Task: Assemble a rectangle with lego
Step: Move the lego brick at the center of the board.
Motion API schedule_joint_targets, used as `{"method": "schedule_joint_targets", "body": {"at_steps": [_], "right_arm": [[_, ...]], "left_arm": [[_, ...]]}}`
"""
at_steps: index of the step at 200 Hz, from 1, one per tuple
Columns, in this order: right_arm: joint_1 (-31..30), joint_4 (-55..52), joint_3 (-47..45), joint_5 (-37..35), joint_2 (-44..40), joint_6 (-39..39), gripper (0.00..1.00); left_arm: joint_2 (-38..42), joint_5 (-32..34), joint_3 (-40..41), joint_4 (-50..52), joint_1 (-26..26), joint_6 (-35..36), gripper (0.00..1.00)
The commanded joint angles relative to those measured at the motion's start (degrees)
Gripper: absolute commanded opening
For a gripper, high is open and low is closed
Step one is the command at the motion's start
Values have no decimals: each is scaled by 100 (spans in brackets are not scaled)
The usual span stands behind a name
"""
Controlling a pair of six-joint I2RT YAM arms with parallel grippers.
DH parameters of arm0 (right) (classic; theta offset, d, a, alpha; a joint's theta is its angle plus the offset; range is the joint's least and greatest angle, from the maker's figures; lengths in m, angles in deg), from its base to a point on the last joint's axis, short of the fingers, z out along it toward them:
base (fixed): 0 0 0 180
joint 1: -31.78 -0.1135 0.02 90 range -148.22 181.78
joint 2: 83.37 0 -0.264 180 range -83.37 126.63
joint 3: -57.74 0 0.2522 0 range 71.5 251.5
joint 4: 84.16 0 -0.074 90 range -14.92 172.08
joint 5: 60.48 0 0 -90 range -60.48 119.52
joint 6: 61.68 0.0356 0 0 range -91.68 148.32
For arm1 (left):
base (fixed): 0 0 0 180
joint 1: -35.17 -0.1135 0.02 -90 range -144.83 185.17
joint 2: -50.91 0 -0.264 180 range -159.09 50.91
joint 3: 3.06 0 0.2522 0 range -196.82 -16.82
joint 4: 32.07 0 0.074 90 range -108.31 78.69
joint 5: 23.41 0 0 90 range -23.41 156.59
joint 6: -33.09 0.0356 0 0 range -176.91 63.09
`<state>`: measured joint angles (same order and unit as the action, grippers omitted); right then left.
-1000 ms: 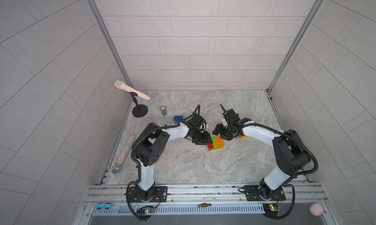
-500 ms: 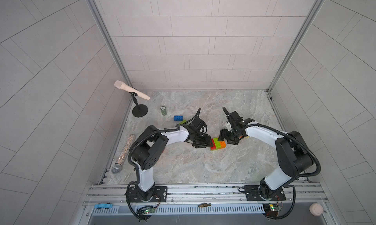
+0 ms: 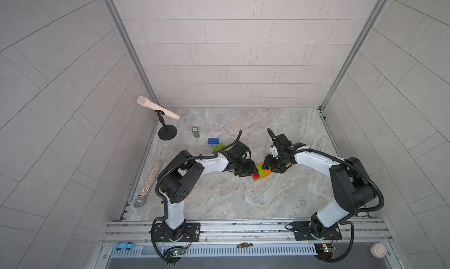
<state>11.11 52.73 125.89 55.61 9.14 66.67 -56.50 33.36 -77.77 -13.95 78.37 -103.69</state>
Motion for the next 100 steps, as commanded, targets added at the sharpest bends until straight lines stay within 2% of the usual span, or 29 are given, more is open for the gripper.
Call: {"method": "schedule_joint_targets", "body": {"at_steps": [1,100], "right_arm": [[109,155,63,13,83,95,55],[605,597,412,-35,513,210,52]], "left_arm": [[-260,151,-354,-259,9,-97,49],[-1168,248,-1837,436,-184,494,49]]}}
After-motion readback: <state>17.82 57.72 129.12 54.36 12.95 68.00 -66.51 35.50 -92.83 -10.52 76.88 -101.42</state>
